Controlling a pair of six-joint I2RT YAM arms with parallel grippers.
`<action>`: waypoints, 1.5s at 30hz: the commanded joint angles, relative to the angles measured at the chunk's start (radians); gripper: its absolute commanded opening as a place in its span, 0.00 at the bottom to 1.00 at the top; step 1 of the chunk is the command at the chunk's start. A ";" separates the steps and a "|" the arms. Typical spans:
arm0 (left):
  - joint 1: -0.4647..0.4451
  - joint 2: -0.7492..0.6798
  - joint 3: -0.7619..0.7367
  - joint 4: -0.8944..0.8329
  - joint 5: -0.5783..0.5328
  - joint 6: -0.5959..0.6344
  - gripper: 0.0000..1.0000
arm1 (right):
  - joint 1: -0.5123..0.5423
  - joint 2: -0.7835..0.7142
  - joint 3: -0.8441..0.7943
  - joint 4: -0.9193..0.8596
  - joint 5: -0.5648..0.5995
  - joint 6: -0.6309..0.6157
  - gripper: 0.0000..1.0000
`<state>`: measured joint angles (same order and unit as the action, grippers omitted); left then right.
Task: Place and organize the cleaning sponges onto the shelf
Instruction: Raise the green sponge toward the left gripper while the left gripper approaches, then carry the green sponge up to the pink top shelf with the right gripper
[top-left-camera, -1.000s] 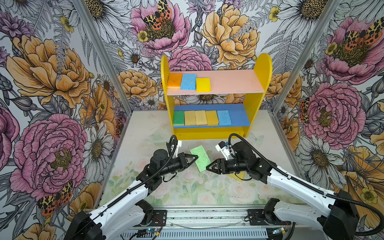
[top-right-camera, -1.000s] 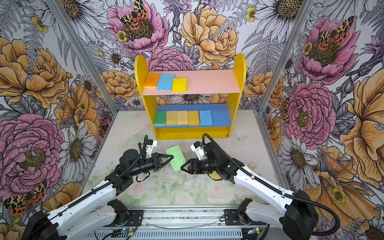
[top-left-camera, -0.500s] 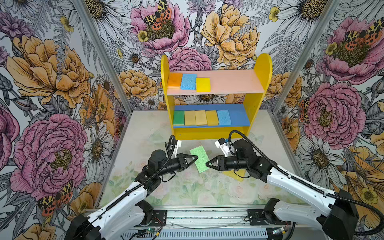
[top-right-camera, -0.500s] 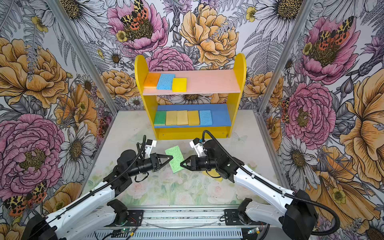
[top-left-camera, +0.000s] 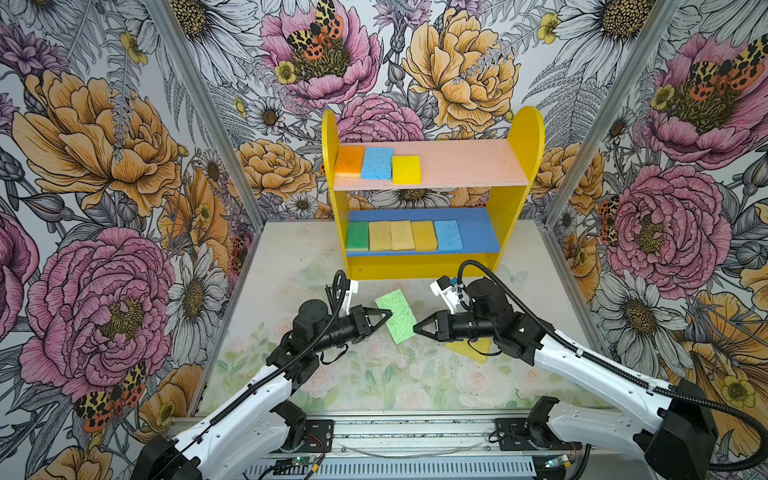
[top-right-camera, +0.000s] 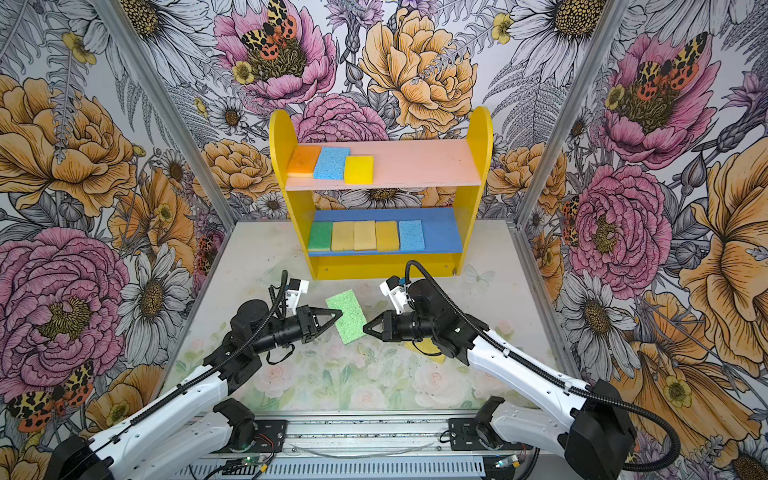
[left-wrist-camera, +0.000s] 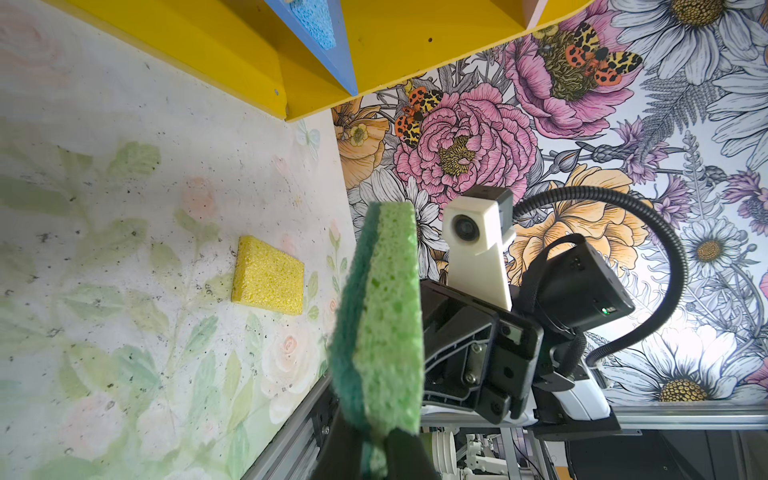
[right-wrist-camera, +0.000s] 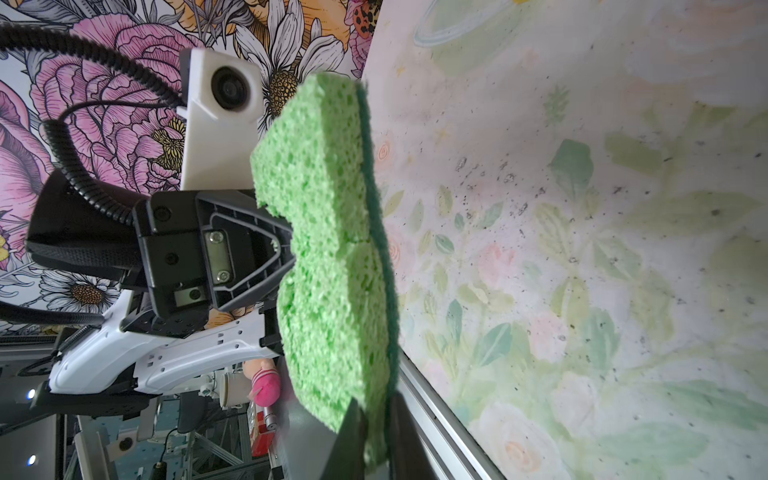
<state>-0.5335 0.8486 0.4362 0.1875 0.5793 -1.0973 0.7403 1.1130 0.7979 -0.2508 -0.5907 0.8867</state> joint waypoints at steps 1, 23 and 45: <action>0.021 -0.012 -0.006 -0.026 0.026 0.012 0.19 | -0.001 -0.014 0.023 0.020 0.012 -0.006 0.01; 0.303 -0.490 0.035 -0.593 -0.048 0.255 0.99 | -0.194 0.174 0.935 -0.447 0.613 -0.376 0.00; 0.412 -0.453 0.032 -0.648 0.044 0.280 0.99 | -0.377 0.684 1.460 -0.450 0.413 -0.272 0.00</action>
<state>-0.1284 0.3870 0.4786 -0.4477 0.5999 -0.8455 0.3771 1.7878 2.2036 -0.7082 -0.1146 0.5697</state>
